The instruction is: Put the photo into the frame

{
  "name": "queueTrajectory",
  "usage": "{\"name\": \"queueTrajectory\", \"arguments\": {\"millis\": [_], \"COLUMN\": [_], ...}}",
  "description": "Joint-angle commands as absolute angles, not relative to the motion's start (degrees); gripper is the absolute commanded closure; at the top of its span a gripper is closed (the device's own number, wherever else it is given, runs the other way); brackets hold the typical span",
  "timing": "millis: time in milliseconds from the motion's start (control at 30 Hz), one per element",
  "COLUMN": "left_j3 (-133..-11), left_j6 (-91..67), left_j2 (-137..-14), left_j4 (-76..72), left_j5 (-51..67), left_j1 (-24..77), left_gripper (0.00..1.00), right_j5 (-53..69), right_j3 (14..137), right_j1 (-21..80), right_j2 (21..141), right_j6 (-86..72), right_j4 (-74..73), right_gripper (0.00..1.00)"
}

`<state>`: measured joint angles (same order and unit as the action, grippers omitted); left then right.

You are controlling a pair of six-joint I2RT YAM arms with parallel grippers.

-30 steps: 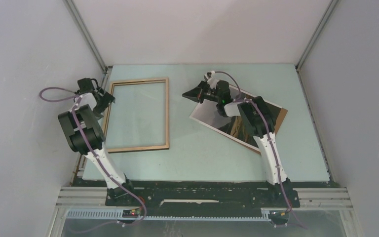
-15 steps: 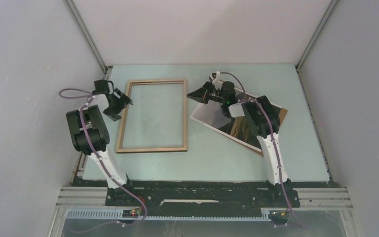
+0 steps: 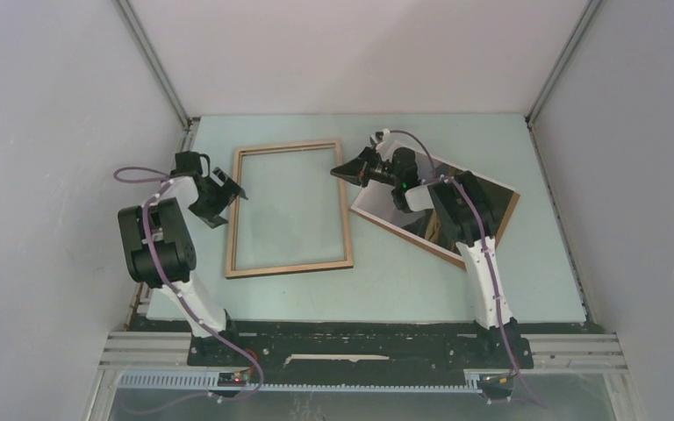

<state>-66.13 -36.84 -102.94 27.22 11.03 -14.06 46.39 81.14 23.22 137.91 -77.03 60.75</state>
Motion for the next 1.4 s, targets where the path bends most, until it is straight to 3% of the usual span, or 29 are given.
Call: {"name": "queueTrajectory", "arguments": {"millis": [0, 500, 1367], "left_j3": [-67.6, -65.2, -64.4], "left_j6": [-34.5, -39.3, -41.2], "left_j2": [-98.0, -95.3, -95.9], "left_j4": [28.2, 22.3, 20.4], "left_j5": [8.9, 16.9, 19.6], "left_j1": [-14.6, -18.6, -18.7], "left_gripper": [0.03, 0.0, 0.0], "right_j5": [46.7, 43.1, 34.6], "right_j3": [84.2, 90.2, 79.1], "right_j1": [25.4, 27.8, 28.8], "right_j2": [136.8, 140.9, 135.1], "right_j6": [-77.5, -80.4, -74.2], "right_j4": [61.5, 55.8, 53.3], "right_gripper": [1.0, 1.0, 1.0]}}
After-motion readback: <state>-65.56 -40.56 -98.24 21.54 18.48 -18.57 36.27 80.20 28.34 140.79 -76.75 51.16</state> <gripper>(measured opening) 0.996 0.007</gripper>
